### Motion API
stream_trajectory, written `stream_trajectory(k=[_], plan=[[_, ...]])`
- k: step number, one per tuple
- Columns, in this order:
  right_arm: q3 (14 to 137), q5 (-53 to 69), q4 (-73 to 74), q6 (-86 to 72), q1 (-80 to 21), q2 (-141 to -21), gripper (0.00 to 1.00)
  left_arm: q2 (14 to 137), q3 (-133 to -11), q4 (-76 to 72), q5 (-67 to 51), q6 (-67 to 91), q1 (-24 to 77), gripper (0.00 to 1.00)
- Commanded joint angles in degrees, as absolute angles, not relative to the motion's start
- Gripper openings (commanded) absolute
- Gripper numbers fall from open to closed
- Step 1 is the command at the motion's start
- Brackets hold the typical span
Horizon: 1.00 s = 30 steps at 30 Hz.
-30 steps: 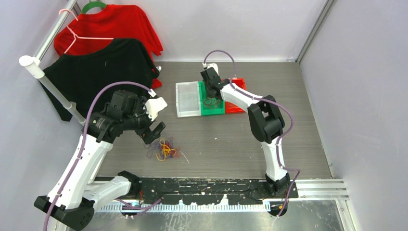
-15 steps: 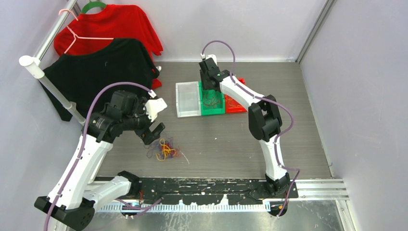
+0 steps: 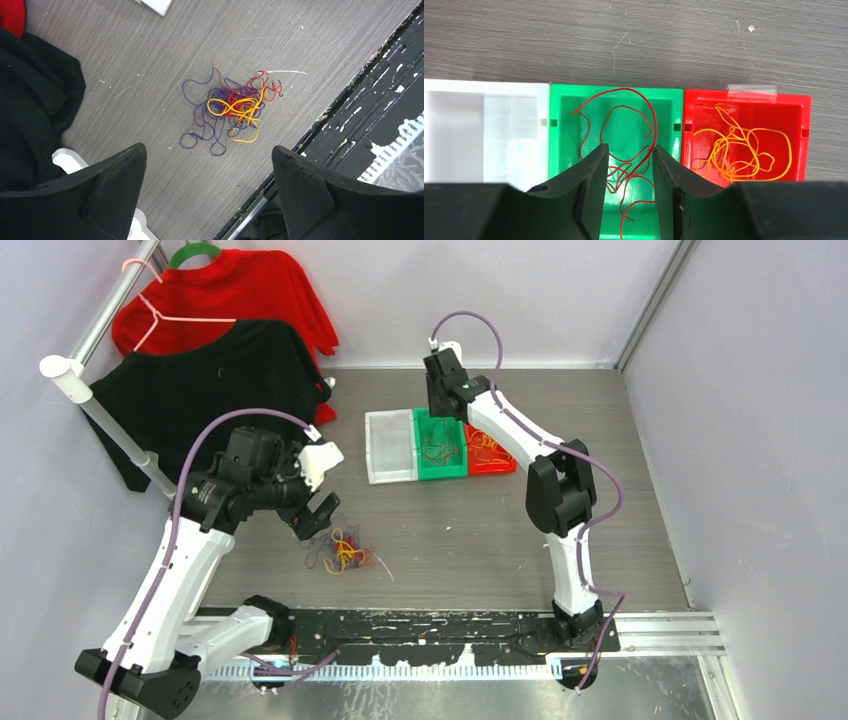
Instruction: Untangle the cables
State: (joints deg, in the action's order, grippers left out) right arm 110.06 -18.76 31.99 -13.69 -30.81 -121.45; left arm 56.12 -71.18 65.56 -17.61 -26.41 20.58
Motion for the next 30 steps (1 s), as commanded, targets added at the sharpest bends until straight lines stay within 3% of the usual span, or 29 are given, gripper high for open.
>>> stream_trajectory(k=[1,3,6,13,30], plan=[[114.5,-19.4,31.3,-14.4,-29.7,-123.1,0.43,54.9,-71.0,66.2,-19.6,-28.0,20.0,0.95],[115.4,-19.4,31.2,-14.8,-29.3,-124.1,0.39,54.8,-70.6,66.2,-19.8,-28.0,19.8,0.95],[114.8,-18.7,30.2,-16.0,-29.0,-124.5,0.24,54.7,-70.2,65.7,-20.0,-28.1,19.6,0.95],[110.2,-15.4,27.7,-17.6,-29.2,-124.8,0.02,55.2,-70.0,65.3,-20.6,-28.4,18.7,0.94],[100.5,-14.4,22.9,-19.4,-30.9,-125.2,0.01,55.4,-67.8,64.3,-21.1,-28.2,18.0,0.93]])
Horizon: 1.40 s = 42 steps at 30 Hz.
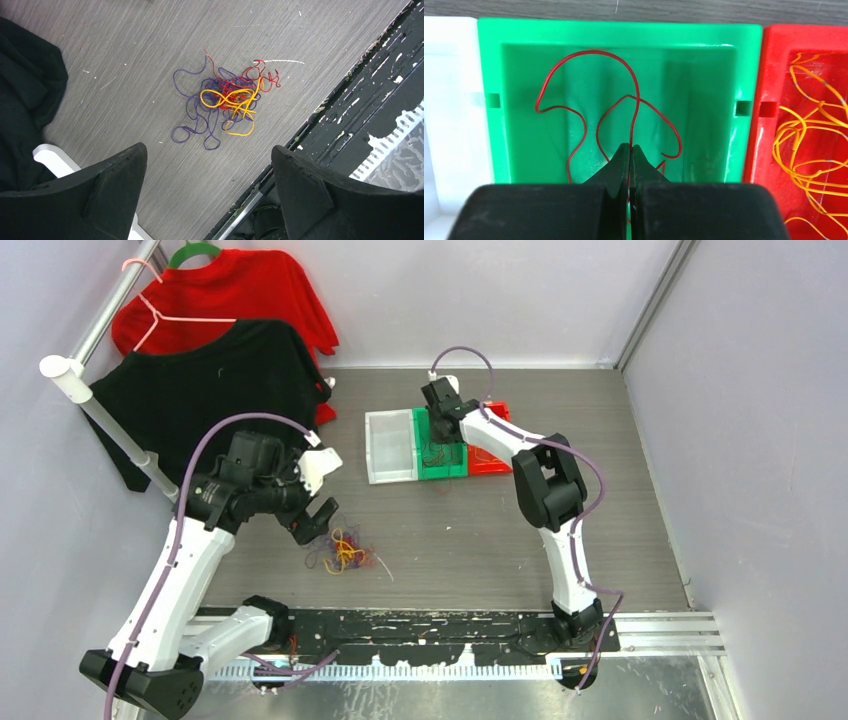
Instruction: Untangle the cables
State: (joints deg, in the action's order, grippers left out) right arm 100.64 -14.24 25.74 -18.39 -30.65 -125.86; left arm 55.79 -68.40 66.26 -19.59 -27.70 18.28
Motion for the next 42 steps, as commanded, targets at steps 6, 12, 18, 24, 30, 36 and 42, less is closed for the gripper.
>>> stream_trajectory(k=[6,12,18,24,30,36,42], plan=[[105.6,-17.5,24.9,-16.5,-30.9,-125.8,0.01,55.7,-66.3,64.5,-22.2,-29.3,17.9,0.92],[109.2,-16.2,29.0,-16.1,-30.9,-123.1,0.39,54.9,-66.6,64.5,-21.7,-29.6,17.5,0.92],[100.0,-13.4,26.2,-17.6,-31.5,-113.3,0.5,55.3,-66.9,64.8,-21.9,-29.7,17.3,0.92],[89.5,-14.2,24.5,-17.9,-33.0,-105.3,0.63,55.4,-68.1,65.4,-22.4,-29.8,17.0,0.92],[82.1,-11.0,23.7,-20.7,-33.3,-101.6,0.67,55.4,-68.3,65.9,-22.7,-29.4,17.0,0.92],[67.9,-12.8,16.6,-19.1,-39.4,-95.4,0.69,55.0,-67.9,65.9,-22.9,-30.0,16.8,0.92],[62.2,-12.8,11.0,-21.1,-39.6,-96.2,0.69,55.3,-68.3,66.2,-23.7,-29.4,16.7,0.92]])
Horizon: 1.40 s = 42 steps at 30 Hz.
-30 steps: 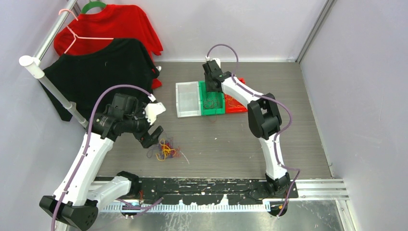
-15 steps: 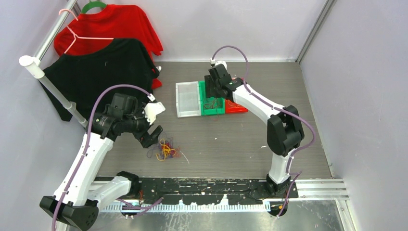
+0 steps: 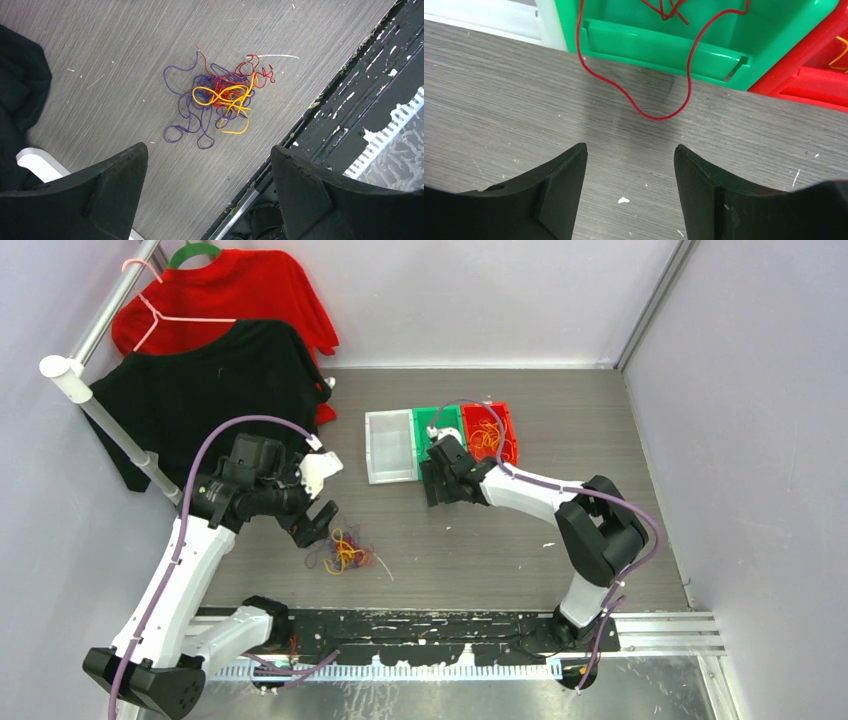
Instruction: Untangle the cables
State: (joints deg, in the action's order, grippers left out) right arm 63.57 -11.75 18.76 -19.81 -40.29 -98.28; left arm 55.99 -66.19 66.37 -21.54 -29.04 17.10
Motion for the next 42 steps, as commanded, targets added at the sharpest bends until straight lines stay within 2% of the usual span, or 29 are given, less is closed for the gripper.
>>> stream_trajectory(k=[1,8,16,19,23,24,32,36,39,42], plan=[[62.2,-12.7,10.2,-21.2,-39.5,-96.7,0.69,55.2,-68.2,66.2,-23.7,-29.4,16.7,0.92],[63.0,-15.7,6.5,-19.1,-39.0,-100.8,0.59,54.3,-67.8,66.7,-23.7,-29.4,16.7,0.92],[64.6,-11.5,4.3,-19.4,-38.5,-103.3,0.49,54.0,-68.1,67.4,-23.8,-30.7,16.6,0.92],[65.3,-11.4,4.9,-18.8,-38.5,-103.0,0.35,54.4,-68.2,67.5,-23.8,-30.7,16.5,0.92],[66.0,-12.3,5.5,-18.3,-38.4,-100.9,0.05,54.5,-68.3,67.4,-24.0,-30.8,16.4,0.92],[66.1,-12.6,5.6,-18.1,-38.4,-100.2,0.02,54.5,-68.3,67.4,-24.0,-31.0,16.5,0.92],[70.1,-13.8,9.5,-17.8,-36.5,-98.9,0.02,54.9,-68.7,67.4,-24.3,-31.0,16.4,0.92],[68.2,-11.5,8.7,-14.9,-39.3,-97.7,0.31,54.8,-68.6,67.4,-24.3,-31.3,16.3,0.92],[66.9,-11.1,8.0,-12.6,-40.8,-97.7,0.4,55.0,-68.7,67.3,-24.3,-31.3,16.2,0.92],[67.3,-9.5,8.9,-12.4,-40.9,-99.2,0.43,55.2,-68.8,67.4,-24.6,-31.4,16.1,0.92]])
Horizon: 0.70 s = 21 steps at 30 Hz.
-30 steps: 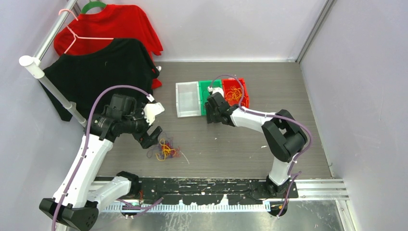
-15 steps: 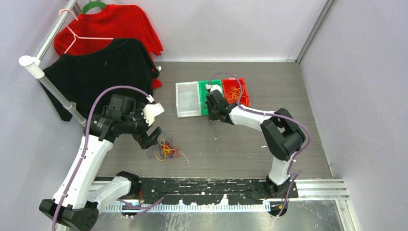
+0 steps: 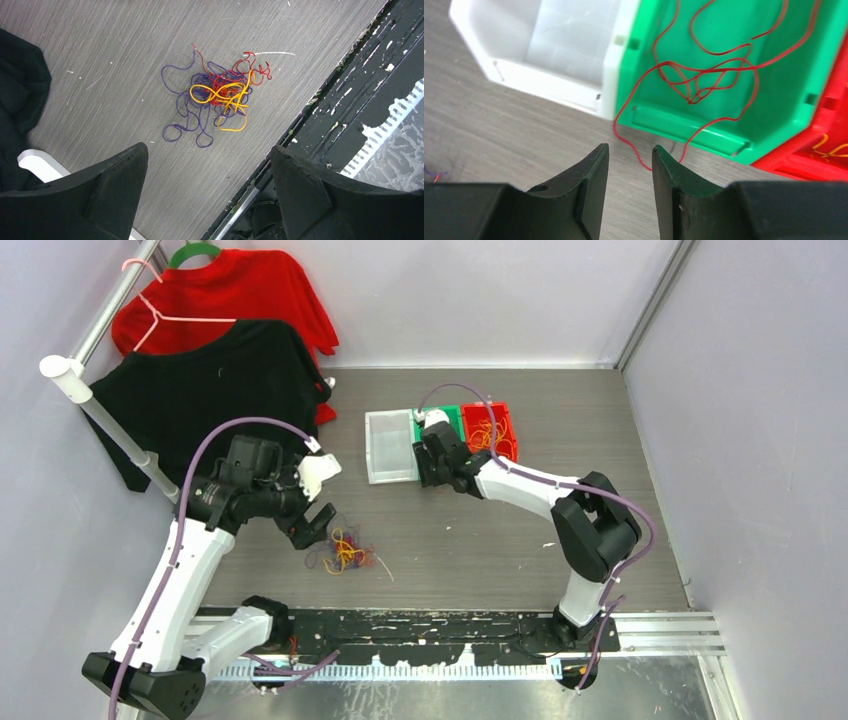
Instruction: Untangle the cables
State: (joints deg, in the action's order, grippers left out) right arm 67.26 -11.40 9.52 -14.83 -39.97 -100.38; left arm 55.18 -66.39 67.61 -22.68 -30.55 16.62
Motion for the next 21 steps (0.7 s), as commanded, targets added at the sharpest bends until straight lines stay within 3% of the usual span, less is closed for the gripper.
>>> stream_trajectory(k=[1,15,17,21], plan=[[67.6,-9.1,9.4,-12.3,-40.8,-99.7,0.43,55.2,-68.9,67.4,-24.8,-31.3,16.1,0.92],[68.2,-10.2,9.9,-11.1,-40.8,-106.7,0.38,54.4,-67.7,67.5,-24.8,-31.7,15.6,0.91],[67.9,-10.2,9.2,-11.2,-40.9,-106.7,0.32,54.5,-67.7,67.4,-24.8,-31.7,15.6,0.91],[68.7,-10.8,9.8,-11.7,-40.9,-104.8,0.04,54.7,-67.9,67.4,-24.7,-31.6,15.5,0.91]])
